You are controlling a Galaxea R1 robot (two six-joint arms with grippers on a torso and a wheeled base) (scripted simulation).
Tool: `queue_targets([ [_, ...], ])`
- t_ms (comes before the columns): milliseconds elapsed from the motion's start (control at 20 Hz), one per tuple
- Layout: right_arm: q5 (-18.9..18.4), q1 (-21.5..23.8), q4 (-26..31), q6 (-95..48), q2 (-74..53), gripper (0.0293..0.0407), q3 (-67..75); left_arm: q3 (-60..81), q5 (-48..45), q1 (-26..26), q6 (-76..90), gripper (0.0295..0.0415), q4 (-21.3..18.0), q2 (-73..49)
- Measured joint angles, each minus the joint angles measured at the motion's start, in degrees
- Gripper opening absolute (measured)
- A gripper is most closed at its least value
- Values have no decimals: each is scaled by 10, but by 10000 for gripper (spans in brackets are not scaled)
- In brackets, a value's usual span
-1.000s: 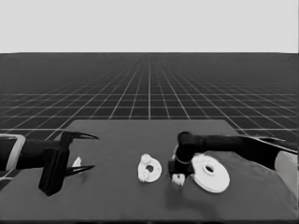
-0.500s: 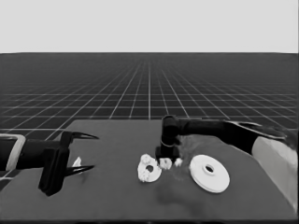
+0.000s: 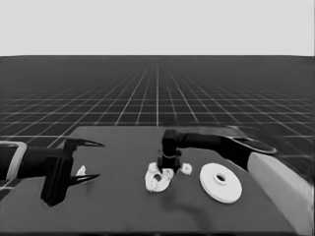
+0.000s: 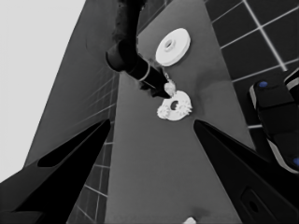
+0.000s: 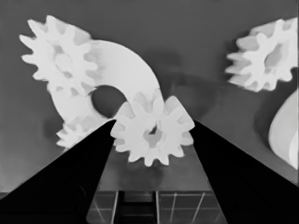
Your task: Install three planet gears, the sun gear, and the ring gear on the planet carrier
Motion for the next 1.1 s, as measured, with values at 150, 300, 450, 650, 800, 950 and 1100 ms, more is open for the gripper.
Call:
queue_targets([
  [150,11,-24,-22,-12,6,312,-21,0,0,0,0,385,0,0],
  [300,13,-29,-26,-15,8,312,-26,0,0,0,0,385,0,0],
  [450,14,-30,-27,-15,8,344,-27,0,0,0,0,385,0,0],
  [650,14,-30,-27,-16,8,384,-27,0,0,0,0,385,0,0],
  [800,14,-30,-28,-16,8,385,-27,0,0,0,0,385,0,0],
  [950,-3,1,4,3,-2,385,5,0,0,0,0,385,0,0],
  [1100,-15,49,46,18,-7,385,28,0,0,0,0,385,0,0],
])
